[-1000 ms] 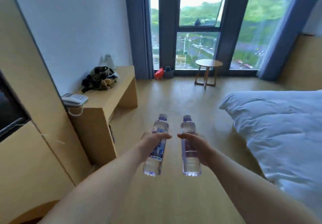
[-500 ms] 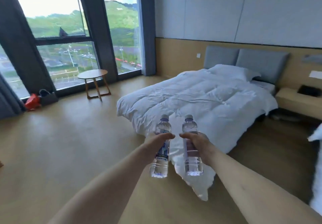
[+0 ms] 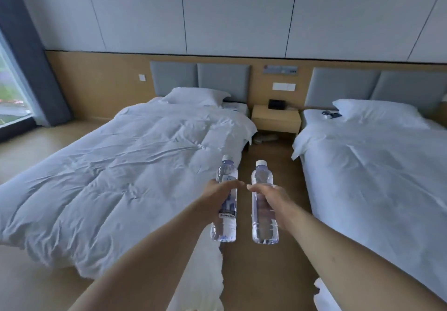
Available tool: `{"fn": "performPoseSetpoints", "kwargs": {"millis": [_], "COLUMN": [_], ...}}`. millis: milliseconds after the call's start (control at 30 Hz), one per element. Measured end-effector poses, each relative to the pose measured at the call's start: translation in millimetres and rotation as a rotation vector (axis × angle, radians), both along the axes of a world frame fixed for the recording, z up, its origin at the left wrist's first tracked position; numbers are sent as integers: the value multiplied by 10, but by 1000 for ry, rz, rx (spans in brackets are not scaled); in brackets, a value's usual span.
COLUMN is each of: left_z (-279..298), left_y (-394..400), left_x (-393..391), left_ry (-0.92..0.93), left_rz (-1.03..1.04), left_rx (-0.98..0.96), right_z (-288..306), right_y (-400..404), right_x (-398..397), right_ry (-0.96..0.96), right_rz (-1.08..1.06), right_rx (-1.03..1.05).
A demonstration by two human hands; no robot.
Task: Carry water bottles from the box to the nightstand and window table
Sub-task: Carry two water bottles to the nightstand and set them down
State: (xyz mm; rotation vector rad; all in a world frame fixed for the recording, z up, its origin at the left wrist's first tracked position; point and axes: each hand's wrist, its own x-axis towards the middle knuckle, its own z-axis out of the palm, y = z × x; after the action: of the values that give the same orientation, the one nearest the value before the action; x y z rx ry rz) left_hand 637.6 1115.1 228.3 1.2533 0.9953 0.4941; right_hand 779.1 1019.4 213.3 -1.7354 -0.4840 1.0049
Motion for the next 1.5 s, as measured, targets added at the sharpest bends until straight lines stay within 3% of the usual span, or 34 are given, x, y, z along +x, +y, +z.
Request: {"fn": "performPoseSetpoints", "kwargs": {"millis": [400,667,1000,1500], "left_z": [-64,-152,188,-147], "left_y": [1445,2158,3144,5085], "left_x": [1624,3127,4911,7246], "left_ry": [35,59,47,82], "left_rz": [-198,-261,-172,-227], "left_rx": [-70,-17,14,26], "right_z": [-77,-147,174,-64], "right_y": [1047,1701,2805,4669], "right_x": [1414,2840,4745,6962], "right_ry": [20,120,142,137], "right_rz": [-203,-108,-62,-192], "right_rx": [13,197,224,183]}}
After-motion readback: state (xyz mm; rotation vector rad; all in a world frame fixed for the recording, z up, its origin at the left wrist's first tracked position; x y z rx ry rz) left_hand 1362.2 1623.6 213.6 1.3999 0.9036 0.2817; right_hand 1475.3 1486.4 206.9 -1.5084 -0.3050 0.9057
